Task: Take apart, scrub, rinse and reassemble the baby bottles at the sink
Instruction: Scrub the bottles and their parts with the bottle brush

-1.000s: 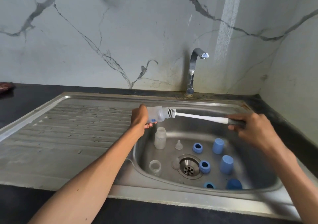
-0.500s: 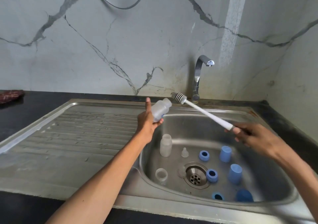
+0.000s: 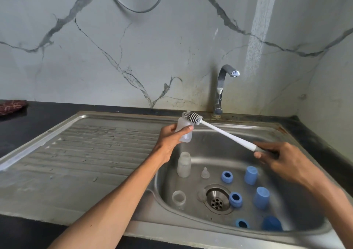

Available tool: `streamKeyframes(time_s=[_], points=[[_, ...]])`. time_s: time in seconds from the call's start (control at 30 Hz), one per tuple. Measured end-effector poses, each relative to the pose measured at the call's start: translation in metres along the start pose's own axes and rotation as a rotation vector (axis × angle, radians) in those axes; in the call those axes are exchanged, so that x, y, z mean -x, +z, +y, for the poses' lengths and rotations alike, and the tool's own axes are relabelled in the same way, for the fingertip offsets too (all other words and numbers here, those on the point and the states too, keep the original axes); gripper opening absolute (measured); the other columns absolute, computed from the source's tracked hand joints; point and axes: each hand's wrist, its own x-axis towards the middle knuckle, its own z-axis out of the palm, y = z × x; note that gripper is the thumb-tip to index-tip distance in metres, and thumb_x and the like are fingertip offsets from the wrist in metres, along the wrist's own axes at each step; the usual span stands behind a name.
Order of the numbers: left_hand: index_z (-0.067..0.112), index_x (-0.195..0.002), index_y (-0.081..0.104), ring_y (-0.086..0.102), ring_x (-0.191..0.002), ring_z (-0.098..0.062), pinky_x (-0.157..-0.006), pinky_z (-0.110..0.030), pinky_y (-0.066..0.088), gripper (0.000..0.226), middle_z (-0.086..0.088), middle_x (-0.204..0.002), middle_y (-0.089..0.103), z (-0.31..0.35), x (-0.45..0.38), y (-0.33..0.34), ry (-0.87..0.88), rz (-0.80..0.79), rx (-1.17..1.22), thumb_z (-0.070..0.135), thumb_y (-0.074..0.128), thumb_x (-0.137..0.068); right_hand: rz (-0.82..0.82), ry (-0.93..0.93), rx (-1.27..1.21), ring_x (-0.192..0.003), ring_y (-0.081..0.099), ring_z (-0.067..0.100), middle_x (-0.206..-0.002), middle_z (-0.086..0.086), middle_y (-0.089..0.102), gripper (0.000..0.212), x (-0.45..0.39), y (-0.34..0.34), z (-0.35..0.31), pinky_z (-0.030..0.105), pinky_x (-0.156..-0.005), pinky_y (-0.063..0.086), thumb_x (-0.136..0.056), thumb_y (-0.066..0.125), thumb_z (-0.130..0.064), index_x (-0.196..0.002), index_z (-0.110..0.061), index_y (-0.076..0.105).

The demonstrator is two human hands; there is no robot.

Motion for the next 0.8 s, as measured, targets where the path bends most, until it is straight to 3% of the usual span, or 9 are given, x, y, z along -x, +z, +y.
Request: streamKeyframes(time_s=[0.17,0.33,0.5,0.6,0.7,0.8], points=[[0.006,-0.107,0.073,0.071,-0.090,-0.022,-0.089,-0.045,0.059,0.029,-0.018,-0.104,0.074,-0.006,0.004,0.007,0.041,-0.042,-0.061,0.016,0.081,-0.081,0.020,-0.006,0.028,-0.091,0.067,0.019,-0.105,-0.001,0.075,0.042,0.000,0.010,-0.004,0.033,-0.081,0.053,-0.090,0.070,-0.032,-0.131,-0.034,0.063],[0.016,-0.100,0.076,0.074,-0.093,-0.024,-0.086,-0.048,0.060,0.032,-0.006,-0.095,0.077,-0.012,0.001,0.003,0.100,-0.033,-0.249,0.029,0.087,-0.073,0.041,-0.016,0.071,-0.086,0.067,0.019,-0.103,-0.001,0.074,0.044,-0.001,0.014,-0.005,0.029,-0.073,0.050,-0.089,0.071,-0.036,-0.132,-0.037,0.061],[0.011,-0.098,0.076,0.071,-0.086,-0.019,-0.088,-0.054,0.057,0.028,-0.010,-0.096,0.076,-0.005,-0.003,-0.003,0.133,0.104,-0.136,0.024,0.086,-0.076,0.075,0.018,0.077,-0.106,0.065,0.023,-0.117,-0.001,0.072,0.043,0.000,0.003,-0.002,0.031,-0.082,0.047,-0.088,0.073,-0.037,-0.129,-0.039,0.063],[0.013,-0.099,0.077,0.072,-0.095,-0.027,-0.086,-0.058,0.057,0.045,-0.011,-0.098,0.076,-0.009,0.000,-0.003,0.146,0.066,-0.157,0.043,0.085,-0.066,0.065,0.018,0.069,-0.100,0.064,0.019,-0.118,-0.001,0.072,0.044,0.000,0.003,0.000,0.028,-0.080,0.046,-0.088,0.072,-0.033,-0.130,-0.038,0.062],[0.017,-0.097,0.076,0.072,-0.099,-0.028,-0.089,-0.054,0.057,0.048,-0.004,-0.096,0.077,-0.013,0.001,0.001,0.180,0.061,-0.183,0.050,0.082,-0.063,0.044,0.004,0.049,-0.082,0.058,0.011,-0.113,-0.004,0.072,0.044,0.000,0.011,-0.004,0.025,-0.072,0.042,-0.089,0.071,-0.032,-0.132,-0.037,0.061],[0.019,-0.094,0.073,0.073,-0.092,-0.018,-0.087,-0.043,0.059,0.034,0.002,-0.092,0.077,-0.014,-0.002,0.001,0.244,0.141,-0.218,0.039,0.084,-0.070,0.037,-0.002,0.016,-0.087,0.062,0.012,-0.110,-0.008,0.071,0.042,0.000,0.010,-0.005,0.028,-0.075,0.047,-0.090,0.070,-0.034,-0.131,-0.038,0.062]])
